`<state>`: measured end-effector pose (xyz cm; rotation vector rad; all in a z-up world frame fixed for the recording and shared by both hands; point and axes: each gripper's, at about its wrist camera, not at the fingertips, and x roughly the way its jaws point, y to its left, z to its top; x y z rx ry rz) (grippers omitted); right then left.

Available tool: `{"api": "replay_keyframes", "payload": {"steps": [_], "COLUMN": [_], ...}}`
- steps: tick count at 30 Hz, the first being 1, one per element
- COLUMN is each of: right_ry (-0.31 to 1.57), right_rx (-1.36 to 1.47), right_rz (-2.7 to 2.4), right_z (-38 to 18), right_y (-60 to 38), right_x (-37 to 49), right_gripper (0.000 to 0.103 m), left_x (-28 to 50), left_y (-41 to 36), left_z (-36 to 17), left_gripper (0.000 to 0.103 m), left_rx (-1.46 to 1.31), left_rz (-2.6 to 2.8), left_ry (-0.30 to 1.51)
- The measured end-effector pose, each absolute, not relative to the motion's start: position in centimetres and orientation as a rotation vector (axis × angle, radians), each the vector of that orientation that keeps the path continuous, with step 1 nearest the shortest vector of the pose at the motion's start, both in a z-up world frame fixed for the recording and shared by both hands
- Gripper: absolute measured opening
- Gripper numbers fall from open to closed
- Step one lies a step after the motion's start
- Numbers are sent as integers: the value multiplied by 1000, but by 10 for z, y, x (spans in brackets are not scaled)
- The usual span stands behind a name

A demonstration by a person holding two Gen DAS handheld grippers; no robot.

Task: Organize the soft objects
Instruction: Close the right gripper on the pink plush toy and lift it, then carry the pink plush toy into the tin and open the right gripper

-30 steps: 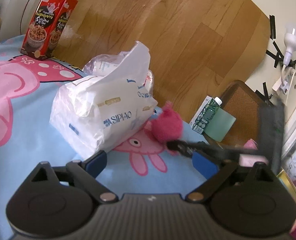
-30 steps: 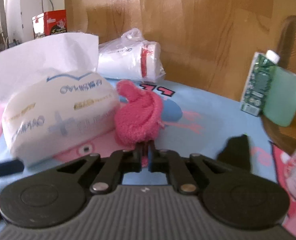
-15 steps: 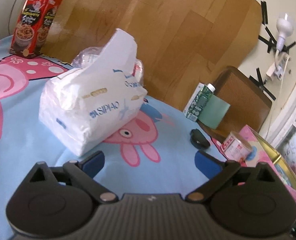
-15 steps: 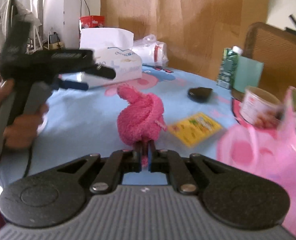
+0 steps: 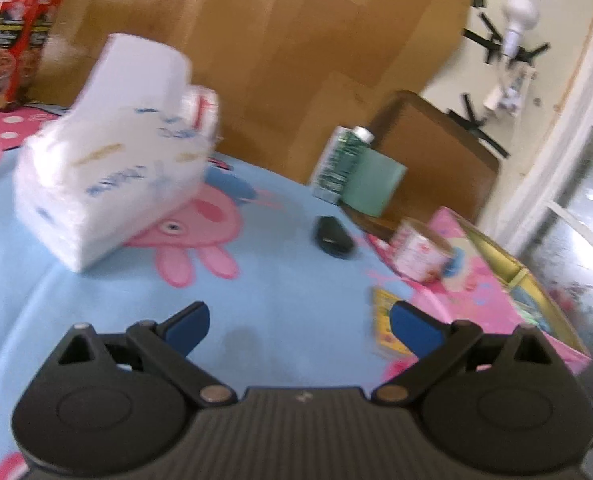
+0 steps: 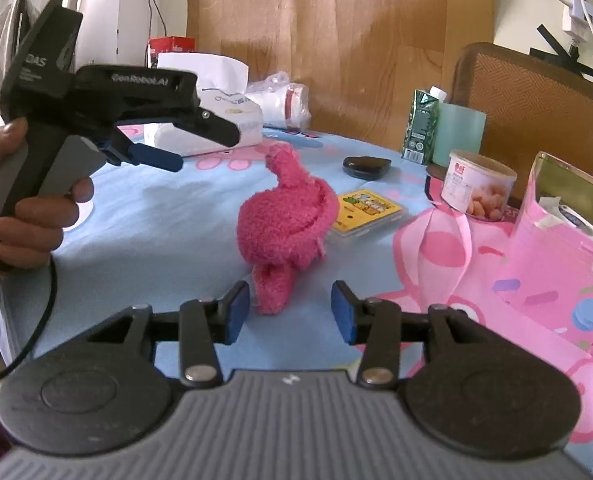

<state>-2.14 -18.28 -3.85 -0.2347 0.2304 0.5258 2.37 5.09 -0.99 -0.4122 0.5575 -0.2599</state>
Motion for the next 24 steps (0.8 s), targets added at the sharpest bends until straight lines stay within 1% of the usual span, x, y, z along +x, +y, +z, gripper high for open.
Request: {"api": "replay_keyframes", "payload": {"steps": [1, 5, 8, 12, 15, 16, 18, 20, 21, 22, 24], "right_ry": [229, 224, 221, 220, 225, 227, 232, 237, 242, 244, 235], "right_rx": [-232, -225, -233, -250, -265, -269, -270, -257, -248, -238, -234], "right_rz": [526, 531, 539, 558, 573, 579, 591, 604, 609, 613, 613], "right_z": [-39, -40, -40, -37, -35, -35, -34, -33, -33, -33, -33], "right_y": [-183, -184, -184, -178, -170, -168, -164, -162, -162, -162, -162], "right_x": [-21, -23, -23, -20, -15, -13, -10, -6, -5, -4, -6], "right_gripper": [54, 54, 55, 57, 57, 57, 57, 48, 36, 24, 22], "left_x": [23, 17, 12, 7, 9, 11, 18, 24, 26, 28, 28], "left_y": [46, 25, 11, -4, -13, -15, -17, -17, -16, -18, -22], "left_z": [-8, -1, 3, 5, 0, -2, -8, -16, -19, -20, -17], "left_gripper": [100, 100, 103, 103, 102, 100, 85, 75, 64, 62, 60], "left_rx": [-405, -371, -346, -311, -290, -288, -288, -307, -323, -324, -300], "left_rz": [-278, -356, -415, -464, -457, -446, -432, -435, -446, -447, -445], "left_ry": [558, 559, 562, 570, 591, 606, 645, 693, 712, 725, 718]}}
